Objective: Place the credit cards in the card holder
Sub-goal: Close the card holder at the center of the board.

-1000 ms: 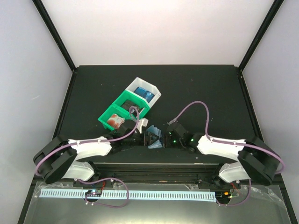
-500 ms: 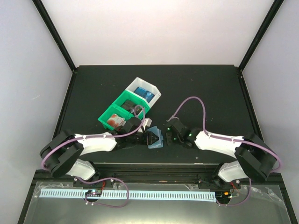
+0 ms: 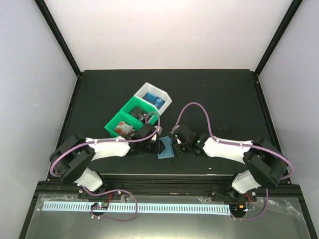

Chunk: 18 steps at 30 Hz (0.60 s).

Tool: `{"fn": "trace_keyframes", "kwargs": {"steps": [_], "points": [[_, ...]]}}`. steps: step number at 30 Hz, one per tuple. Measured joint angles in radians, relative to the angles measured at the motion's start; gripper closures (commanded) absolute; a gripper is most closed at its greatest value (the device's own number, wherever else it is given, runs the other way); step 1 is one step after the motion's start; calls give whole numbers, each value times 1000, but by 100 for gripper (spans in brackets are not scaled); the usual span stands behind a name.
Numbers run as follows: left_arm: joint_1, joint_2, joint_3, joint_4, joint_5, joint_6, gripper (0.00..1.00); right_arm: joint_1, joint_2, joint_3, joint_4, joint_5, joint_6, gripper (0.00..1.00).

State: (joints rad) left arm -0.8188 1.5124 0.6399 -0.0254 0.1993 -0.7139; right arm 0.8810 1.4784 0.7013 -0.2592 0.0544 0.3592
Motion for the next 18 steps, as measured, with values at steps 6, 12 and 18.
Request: {"fn": "trace_keyframes", "kwargs": {"steps": [6, 12, 18], "points": [[-3, 21, 20, -38, -27, 21, 78, 0, 17, 0, -7, -8, -52, 51], [-11, 53, 74, -101, -45, 41, 83, 0, 90, 29, -10, -8, -89, 51], [-42, 82, 129, -173, -106, 80, 85, 2, 109, 44, -3, 36, -77, 51]]}}
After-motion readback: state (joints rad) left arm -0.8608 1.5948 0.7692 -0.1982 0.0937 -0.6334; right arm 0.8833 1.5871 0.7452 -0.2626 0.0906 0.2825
